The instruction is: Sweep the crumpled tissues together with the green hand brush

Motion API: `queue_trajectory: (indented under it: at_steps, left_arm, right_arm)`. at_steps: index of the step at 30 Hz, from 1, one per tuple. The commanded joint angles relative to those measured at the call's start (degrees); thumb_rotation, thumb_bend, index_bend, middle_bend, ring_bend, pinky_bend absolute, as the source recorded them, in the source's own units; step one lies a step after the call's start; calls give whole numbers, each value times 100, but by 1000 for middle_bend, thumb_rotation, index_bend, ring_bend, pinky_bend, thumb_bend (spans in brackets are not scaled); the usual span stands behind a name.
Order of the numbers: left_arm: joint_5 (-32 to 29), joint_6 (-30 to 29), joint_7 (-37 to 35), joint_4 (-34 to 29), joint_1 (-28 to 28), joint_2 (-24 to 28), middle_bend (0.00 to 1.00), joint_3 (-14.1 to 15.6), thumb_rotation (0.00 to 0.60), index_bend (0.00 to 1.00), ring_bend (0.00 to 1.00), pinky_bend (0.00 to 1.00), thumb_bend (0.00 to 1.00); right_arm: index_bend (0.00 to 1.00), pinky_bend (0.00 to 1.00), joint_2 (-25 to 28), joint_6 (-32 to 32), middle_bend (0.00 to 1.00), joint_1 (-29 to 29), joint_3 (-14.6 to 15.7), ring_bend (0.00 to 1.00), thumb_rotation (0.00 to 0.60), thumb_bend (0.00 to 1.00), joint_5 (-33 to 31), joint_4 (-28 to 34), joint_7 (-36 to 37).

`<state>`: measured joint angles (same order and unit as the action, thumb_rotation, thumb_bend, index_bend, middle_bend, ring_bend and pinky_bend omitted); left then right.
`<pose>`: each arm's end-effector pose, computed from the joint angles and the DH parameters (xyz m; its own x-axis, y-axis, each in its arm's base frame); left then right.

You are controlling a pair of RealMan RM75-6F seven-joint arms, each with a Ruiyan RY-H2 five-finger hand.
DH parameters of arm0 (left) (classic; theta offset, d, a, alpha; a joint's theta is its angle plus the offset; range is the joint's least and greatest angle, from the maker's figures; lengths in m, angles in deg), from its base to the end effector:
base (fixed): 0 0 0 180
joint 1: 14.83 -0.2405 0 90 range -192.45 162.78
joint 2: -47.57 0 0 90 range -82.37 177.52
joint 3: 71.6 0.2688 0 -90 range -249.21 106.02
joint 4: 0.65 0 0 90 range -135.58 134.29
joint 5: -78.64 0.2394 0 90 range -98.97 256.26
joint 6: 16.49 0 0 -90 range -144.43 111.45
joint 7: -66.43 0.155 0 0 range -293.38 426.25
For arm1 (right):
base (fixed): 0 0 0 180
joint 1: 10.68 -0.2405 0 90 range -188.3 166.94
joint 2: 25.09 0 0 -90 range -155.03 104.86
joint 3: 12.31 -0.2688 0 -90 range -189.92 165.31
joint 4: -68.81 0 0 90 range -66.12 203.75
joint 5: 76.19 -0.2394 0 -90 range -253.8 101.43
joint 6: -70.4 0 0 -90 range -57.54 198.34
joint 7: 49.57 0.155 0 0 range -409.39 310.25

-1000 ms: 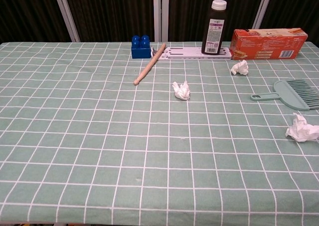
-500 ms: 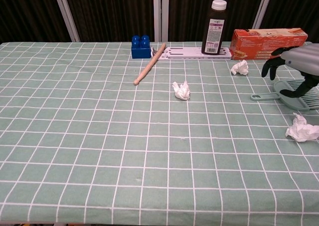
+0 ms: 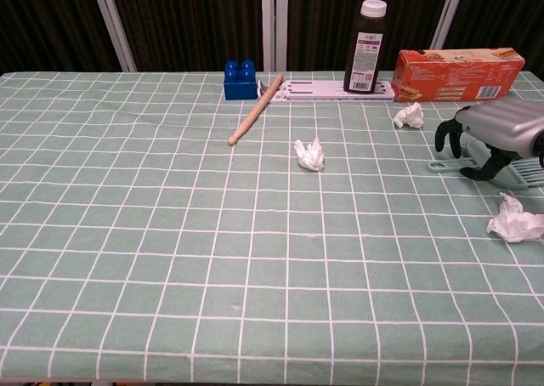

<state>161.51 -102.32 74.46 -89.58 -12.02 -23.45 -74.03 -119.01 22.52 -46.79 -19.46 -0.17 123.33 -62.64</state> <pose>-0.3475 0.1811 0.1054 0.4631 0.0243 0.8860 0.8828 0.0762 -0.4635 -0.2973 -0.3945 -0.0400 0.7056 -0.2459 0.6646 -0.7075 -0.2990 0.6404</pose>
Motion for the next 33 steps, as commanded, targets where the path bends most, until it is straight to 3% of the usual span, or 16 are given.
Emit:
queue_trajectory:
  at_steps: [1, 6, 13, 25, 29, 33]
  left_arm:
    - [-6, 26, 4, 0, 12, -5, 77, 2, 600, 123, 45, 0, 0]
    - [-14, 20, -6, 3, 6, -4, 77, 0, 600, 123, 45, 0, 0]
    - [-28, 31, -32, -13, -4, 15, 77, 9, 600, 123, 45, 0, 0]
    - [-37, 35, -64, 17, -25, -2, 77, 28, 600, 123, 45, 0, 0]
    - [-29, 14, -87, 31, -38, -8, 77, 31, 600, 123, 45, 0, 0]
    - [-32, 8, -89, 39, -37, 2, 77, 19, 600, 123, 45, 0, 0]
  right_arm:
    - [358, 225, -96, -49, 440, -15, 47, 168, 600, 269, 67, -173, 135]
    - [376, 229, -206, -148, 443, -42, 83, 178, 600, 270, 177, -444, 346]
    - [368, 201, -320, -295, 376, -55, 236, 142, 600, 253, 440, -717, 660]
    - [374, 199, -549, -361, 411, -5, 382, 149, 600, 246, 572, -1115, 733]
    - [432, 203, -602, -389, 433, -6, 399, 166, 600, 274, 608, -1188, 744]
    - [549, 275, -564, -645, 498, 16, 365, 235, 600, 323, 684, -1217, 848]
